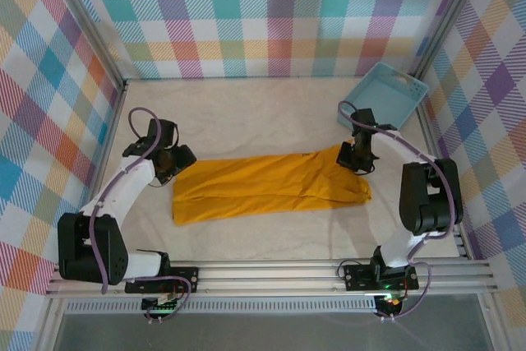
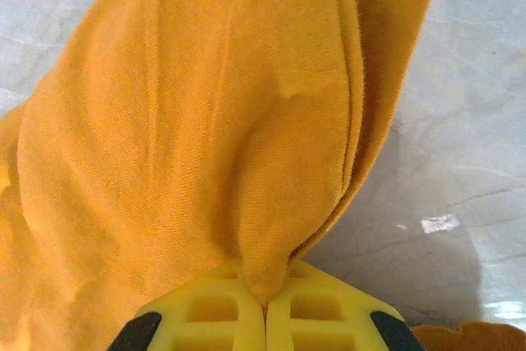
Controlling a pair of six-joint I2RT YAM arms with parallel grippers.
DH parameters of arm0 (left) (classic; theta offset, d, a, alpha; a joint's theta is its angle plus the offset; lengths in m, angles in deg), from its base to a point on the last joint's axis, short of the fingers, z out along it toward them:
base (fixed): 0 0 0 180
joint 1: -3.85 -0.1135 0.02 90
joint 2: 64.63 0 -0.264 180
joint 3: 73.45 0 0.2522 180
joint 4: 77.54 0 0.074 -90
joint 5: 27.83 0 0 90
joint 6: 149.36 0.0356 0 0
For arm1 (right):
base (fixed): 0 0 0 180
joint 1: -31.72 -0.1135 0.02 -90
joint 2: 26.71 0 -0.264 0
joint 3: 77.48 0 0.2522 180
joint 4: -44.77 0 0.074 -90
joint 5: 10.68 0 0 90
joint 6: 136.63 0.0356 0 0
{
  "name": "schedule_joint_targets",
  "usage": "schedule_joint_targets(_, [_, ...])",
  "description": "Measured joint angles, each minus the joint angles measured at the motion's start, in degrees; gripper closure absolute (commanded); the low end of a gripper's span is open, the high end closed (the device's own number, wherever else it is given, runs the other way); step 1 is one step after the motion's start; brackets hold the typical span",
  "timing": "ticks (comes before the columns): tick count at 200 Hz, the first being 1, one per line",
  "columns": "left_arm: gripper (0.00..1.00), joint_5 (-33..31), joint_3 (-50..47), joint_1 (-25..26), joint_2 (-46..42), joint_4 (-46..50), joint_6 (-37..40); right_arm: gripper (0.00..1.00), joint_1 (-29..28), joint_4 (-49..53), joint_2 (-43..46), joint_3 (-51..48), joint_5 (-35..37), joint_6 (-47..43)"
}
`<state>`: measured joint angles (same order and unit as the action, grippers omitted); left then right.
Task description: Fold the inside-out t-shirt
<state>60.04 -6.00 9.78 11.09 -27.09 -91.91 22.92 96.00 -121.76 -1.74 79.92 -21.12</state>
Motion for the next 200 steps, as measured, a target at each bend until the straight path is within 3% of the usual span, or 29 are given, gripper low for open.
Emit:
schedule_joint_targets(53, [0.26,-1.2,-3.8,0.0,0.2,2.0,0.7,1.00,-0.2,4.2,2.1,1.3,3.1,-2.5])
schedule_joint_targets(121, [0.27,-5.5,-4.9,0.7,6.2,3.3,0.7,1.00,-5.7,12.2,3.4,10.1,10.9,-4.8])
schedule_joint_targets(155, [0.30,-6.1,-4.9,4.6,9.9,3.0,0.7,1.00,-6.3,16.3,3.7,13.6,14.2,-5.9])
schedule_joint_targets(200, [0.41,-6.2,-4.9,11.3,13.2,1.4,-1.2,1.00,-7.4,23.2,3.2,21.8,19.3,-8.0])
